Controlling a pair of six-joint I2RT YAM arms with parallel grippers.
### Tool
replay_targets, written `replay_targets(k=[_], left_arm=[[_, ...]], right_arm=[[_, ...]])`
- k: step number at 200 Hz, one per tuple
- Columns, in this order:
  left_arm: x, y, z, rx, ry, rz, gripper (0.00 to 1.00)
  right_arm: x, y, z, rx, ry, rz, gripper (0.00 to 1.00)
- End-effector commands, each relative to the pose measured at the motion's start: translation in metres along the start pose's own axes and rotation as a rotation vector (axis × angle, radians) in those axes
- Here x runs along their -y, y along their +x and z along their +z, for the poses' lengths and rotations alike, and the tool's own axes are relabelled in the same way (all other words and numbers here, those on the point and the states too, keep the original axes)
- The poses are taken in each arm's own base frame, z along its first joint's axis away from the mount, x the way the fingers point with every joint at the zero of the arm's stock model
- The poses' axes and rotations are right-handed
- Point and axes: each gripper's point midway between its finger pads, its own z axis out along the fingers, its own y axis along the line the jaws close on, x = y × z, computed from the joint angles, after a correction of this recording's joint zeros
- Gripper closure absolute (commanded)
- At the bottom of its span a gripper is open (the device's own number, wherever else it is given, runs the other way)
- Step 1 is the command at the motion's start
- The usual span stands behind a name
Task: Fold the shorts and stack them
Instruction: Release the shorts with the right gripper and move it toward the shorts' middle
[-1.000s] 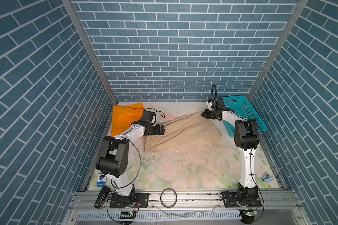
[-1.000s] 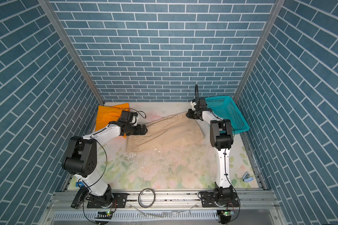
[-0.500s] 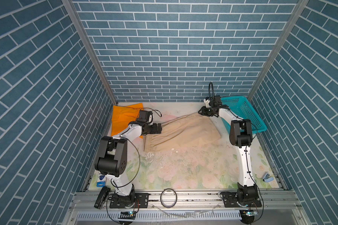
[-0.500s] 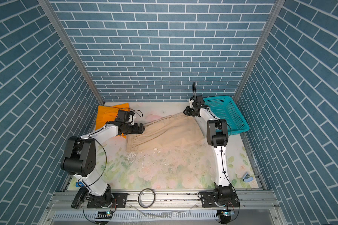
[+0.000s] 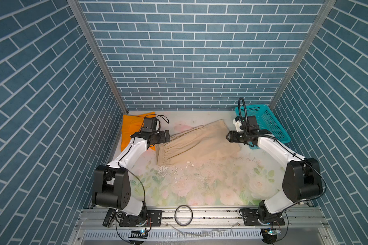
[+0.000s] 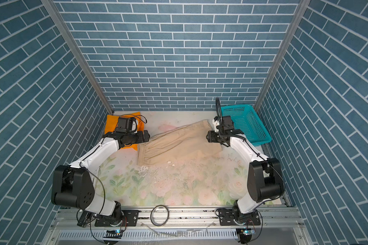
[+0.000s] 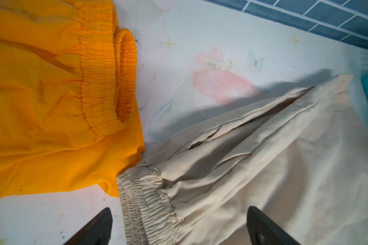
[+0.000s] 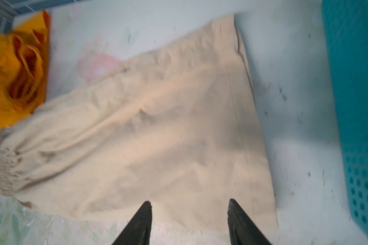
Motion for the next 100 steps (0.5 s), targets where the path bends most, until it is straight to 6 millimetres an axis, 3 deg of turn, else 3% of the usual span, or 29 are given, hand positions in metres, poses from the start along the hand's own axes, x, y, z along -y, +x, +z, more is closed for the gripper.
replay_targets(k=[1,20,41,100], left_arm=[[0.006,0.036,0.004,-0.070,0.088,-0.023,0.00],[-0.007,0.050,0.008,-0.062,0.043,0.007,0.00],[-0.028,0.063,0.019,-0.129,-0.067,0.002,0.00],[-0.049,0.089,0.032,-0.208,-0.143,-0.093,0.00]], right_arm=[[-0.020,0.049,0.007,-0.080,-0.004,-0.109,0.42],[-0.047,0.069,0.010,-0.077,-0.021,-0.281,0.41],[-0.064,0.071,0.015,-0.063,-0.055,-0.330,0.37],[-0.101,0.078,0.033,-0.046,-0.149,-0.404,0.36]])
